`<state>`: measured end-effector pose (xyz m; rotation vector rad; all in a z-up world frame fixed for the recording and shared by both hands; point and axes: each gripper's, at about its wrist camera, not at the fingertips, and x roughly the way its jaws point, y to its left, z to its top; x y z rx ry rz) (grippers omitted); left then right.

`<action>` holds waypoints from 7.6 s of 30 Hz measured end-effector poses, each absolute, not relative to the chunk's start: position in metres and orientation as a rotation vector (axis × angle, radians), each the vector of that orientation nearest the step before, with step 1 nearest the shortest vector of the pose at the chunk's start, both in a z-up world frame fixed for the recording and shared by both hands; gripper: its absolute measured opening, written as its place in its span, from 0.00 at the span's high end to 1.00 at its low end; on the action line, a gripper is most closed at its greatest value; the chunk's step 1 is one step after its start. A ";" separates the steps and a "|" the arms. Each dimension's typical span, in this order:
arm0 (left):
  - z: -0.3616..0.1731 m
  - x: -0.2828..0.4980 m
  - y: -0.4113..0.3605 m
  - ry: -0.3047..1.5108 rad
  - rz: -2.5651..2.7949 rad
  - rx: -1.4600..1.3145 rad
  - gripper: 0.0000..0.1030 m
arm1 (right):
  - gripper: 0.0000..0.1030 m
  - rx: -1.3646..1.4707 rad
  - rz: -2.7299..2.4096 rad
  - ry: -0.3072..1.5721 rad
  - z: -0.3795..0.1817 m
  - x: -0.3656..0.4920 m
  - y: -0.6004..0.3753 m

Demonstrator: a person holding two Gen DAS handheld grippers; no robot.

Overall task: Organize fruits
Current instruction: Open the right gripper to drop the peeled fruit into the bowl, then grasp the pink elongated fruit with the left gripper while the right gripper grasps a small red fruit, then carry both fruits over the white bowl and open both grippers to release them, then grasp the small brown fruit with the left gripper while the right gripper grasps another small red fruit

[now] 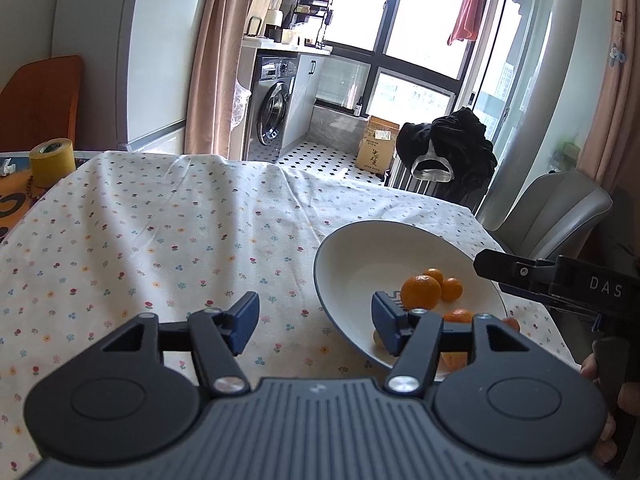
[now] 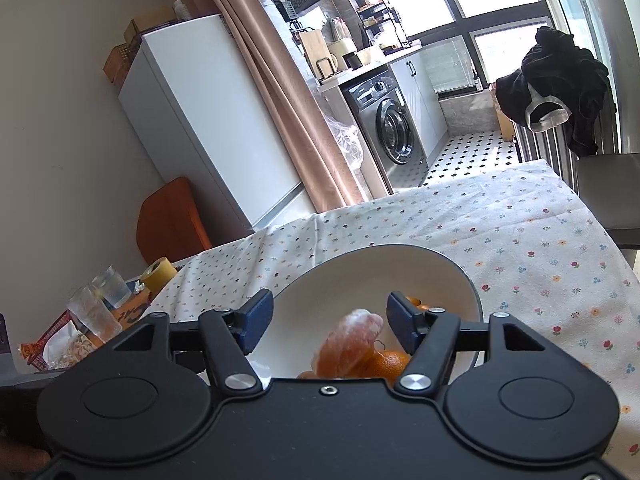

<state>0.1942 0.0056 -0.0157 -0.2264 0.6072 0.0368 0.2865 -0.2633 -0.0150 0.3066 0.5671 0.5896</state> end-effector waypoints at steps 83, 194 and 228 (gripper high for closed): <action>-0.068 0.165 -0.019 0.729 -0.139 -0.121 0.10 | 0.49 0.166 0.632 0.727 -0.068 0.208 -0.269; -0.021 0.218 -0.033 0.624 -0.032 -0.088 0.11 | 0.72 0.224 0.575 0.565 -0.024 0.282 -0.305; -0.010 0.145 0.021 0.601 0.044 -0.204 0.00 | 0.00 0.220 0.494 0.471 -0.005 0.221 -0.295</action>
